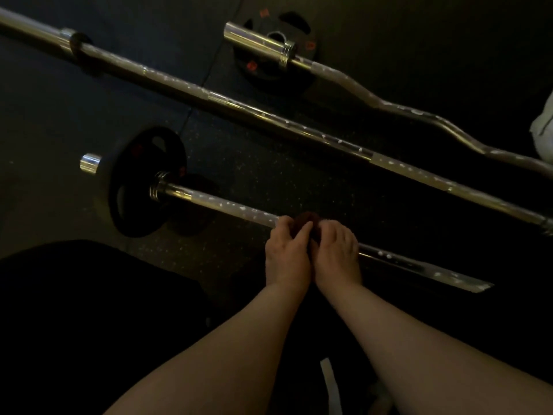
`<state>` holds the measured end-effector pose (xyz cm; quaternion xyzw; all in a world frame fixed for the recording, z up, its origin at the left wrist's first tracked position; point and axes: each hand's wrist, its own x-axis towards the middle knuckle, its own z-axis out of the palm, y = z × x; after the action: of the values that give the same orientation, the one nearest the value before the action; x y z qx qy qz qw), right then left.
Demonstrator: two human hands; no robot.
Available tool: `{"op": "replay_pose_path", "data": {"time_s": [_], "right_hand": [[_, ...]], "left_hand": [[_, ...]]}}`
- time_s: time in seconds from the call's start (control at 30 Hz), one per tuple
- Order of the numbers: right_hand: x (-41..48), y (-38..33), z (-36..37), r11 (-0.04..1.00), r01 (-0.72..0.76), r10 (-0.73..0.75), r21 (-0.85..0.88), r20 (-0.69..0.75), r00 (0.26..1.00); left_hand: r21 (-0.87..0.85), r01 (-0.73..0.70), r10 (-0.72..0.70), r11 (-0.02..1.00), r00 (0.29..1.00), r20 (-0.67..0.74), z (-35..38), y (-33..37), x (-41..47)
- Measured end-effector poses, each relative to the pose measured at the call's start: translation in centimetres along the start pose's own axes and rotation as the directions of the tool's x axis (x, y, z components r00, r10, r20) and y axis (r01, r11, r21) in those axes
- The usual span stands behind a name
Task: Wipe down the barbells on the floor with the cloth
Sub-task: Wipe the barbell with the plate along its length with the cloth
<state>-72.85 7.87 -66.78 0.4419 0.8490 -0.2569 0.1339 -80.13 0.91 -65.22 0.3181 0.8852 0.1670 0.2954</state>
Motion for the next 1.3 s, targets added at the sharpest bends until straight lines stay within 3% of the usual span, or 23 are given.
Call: {"op": "replay_pose_path", "data": {"time_s": [0.07,0.17,0.27,0.37,0.47,0.63,0.73,0.8,0.87,0.97,1.0,1.1,1.17,1.3], "right_hand": [[0.8,0.9,-0.4,0.969,0.131,-0.121,-0.21,0.061,0.991],[1.9,1.0,-0.2,0.924,0.179,-0.173,-0.338,0.047,0.984],[1.5,-1.0,1.5,0.934,0.117,-0.12,-0.337,0.01,0.993],[1.1,-1.4,2.4,0.9,0.24,-0.251,-0.364,0.016,0.968],[1.7,0.3,1.5,0.903,0.283,-0.292,-0.324,0.022,0.956],[1.1,-0.2,2.0,0.946,0.074,-0.086,-0.316,-0.023,0.996],[1.2,-1.9,2.6,0.909,0.223,-0.231,-0.353,0.02,0.973],[1.7,-0.9,1.9,0.896,0.279,-0.286,-0.346,0.03,0.958],[1.8,0.8,1.4,0.923,0.225,-0.241,-0.313,-0.01,0.971],[1.1,0.5,1.6,0.95,0.011,-0.039,-0.313,-0.081,0.996],[1.0,-0.5,2.1,0.946,0.005,-0.033,-0.324,-0.083,0.996],[1.5,-2.6,2.9,0.901,0.214,-0.23,-0.376,0.003,0.973],[1.9,-2.1,2.0,0.892,0.276,-0.281,-0.357,0.04,0.959],[1.1,0.1,1.4,0.942,0.124,-0.139,-0.313,-0.024,0.99]], "left_hand": [[0.129,-0.034,0.031,0.991,0.999,0.026,0.2,-0.1,-0.5],[0.106,-0.096,0.096,0.99,0.995,0.011,0.4,-0.7,-0.2],[-0.088,-0.074,0.068,0.993,0.996,-0.063,0.7,-1.6,-0.1],[-0.15,-0.067,0.057,0.986,0.996,-0.072,0.4,-2.5,-0.5],[-0.131,-0.025,0.027,0.991,1.0,0.011,0.0,-2.6,-0.8],[-0.01,-0.134,0.134,0.991,0.991,0.022,-0.2,-1.7,-1.7],[0.133,-0.173,0.181,0.976,0.982,-0.047,-0.9,-2.6,-2.1],[0.211,-0.2,0.202,0.957,0.979,0.014,-1.3,-3.5,-2.2],[0.201,-0.209,0.194,0.957,0.977,0.09,-1.4,-4.0,-2.2],[0.154,-0.198,0.178,0.968,0.975,0.136,-1.3,-3.6,-2.4],[0.161,-0.203,0.181,0.966,0.973,0.14,-1.1,-3.5,-2.4],[0.201,-0.189,0.169,0.961,0.979,0.115,-0.8,-3.5,-2.3],[0.194,-0.179,0.162,0.965,0.982,0.098,-1.2,-3.9,-2.3],[0.172,-0.222,0.21,0.96,0.974,0.085,-1.9,-4.4,-2.6]]}}
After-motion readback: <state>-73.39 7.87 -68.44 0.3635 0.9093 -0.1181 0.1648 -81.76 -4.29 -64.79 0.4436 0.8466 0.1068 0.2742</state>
